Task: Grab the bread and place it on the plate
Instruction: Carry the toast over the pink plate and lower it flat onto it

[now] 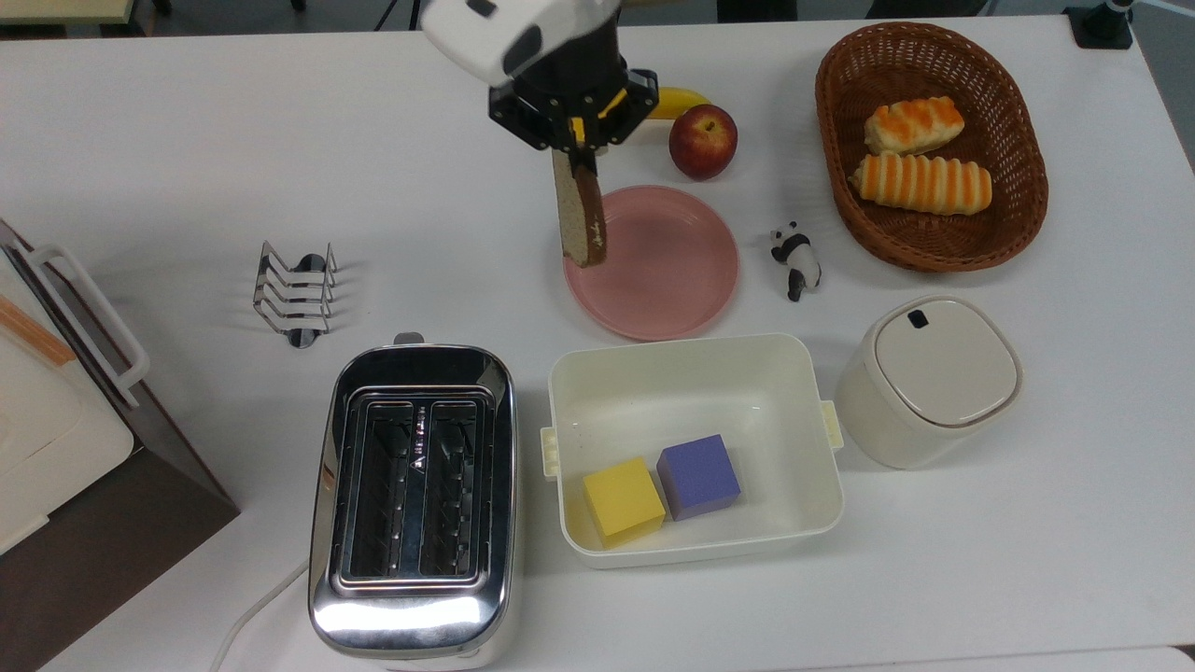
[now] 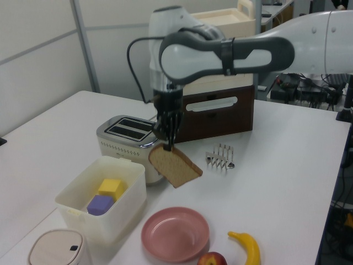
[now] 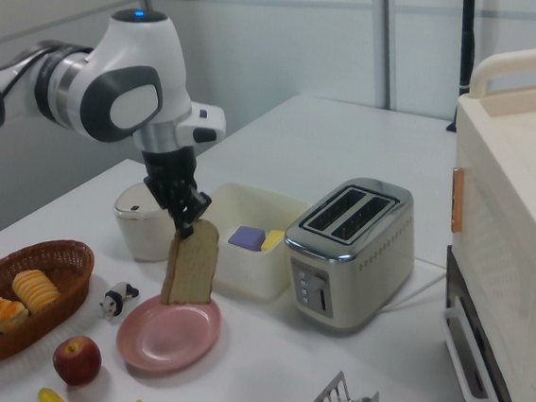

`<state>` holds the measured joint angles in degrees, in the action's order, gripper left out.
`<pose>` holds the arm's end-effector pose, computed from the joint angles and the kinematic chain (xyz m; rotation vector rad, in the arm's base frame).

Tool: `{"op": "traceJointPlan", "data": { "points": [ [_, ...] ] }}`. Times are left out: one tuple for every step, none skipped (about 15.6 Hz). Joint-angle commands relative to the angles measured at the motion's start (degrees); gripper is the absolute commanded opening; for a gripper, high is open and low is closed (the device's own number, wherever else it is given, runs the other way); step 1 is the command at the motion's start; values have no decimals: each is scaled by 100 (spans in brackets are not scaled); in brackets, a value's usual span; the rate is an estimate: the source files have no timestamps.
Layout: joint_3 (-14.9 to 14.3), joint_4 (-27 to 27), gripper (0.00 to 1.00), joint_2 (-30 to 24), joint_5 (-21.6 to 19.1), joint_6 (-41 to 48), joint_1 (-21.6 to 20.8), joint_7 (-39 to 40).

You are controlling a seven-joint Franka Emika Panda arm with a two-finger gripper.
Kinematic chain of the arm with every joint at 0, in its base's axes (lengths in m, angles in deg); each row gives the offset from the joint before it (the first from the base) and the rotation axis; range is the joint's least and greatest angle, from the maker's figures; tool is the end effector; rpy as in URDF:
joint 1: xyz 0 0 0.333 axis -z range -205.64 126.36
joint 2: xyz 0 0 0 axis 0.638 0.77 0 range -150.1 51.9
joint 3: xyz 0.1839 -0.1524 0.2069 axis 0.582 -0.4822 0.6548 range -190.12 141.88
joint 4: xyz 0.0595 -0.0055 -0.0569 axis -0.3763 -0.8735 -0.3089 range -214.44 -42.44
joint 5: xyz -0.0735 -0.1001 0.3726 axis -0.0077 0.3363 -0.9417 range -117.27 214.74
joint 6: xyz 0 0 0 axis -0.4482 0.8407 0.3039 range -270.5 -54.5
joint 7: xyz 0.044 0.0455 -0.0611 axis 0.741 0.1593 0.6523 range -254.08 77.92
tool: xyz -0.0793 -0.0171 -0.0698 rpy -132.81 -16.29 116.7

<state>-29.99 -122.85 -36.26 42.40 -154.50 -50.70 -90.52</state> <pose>0.6288 0.0739 0.5529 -3.0521 -0.0540 -0.0396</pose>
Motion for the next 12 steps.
{"op": "traceJointPlan", "data": {
  "points": [
    [-63,-40,0,166,-8,258,-291,130],
    [-63,-40,0,236,-8,267,-353,113],
    [-72,-40,0,333,10,267,-388,112],
    [-72,-40,0,377,79,267,-414,104],
    [-63,-40,0,456,124,267,-449,95],
    [-72,-32,0,535,142,249,-502,86],
    [-72,-32,0,614,142,240,-546,86],
    [-63,-32,0,711,159,232,-581,86],
    [-72,-32,0,773,185,223,-616,86],
    [-72,-32,0,817,229,223,-695,77],
    [-63,-32,1,861,247,214,-774,77],
    [-72,-32,1,870,282,205,-810,77]
  ]
}}
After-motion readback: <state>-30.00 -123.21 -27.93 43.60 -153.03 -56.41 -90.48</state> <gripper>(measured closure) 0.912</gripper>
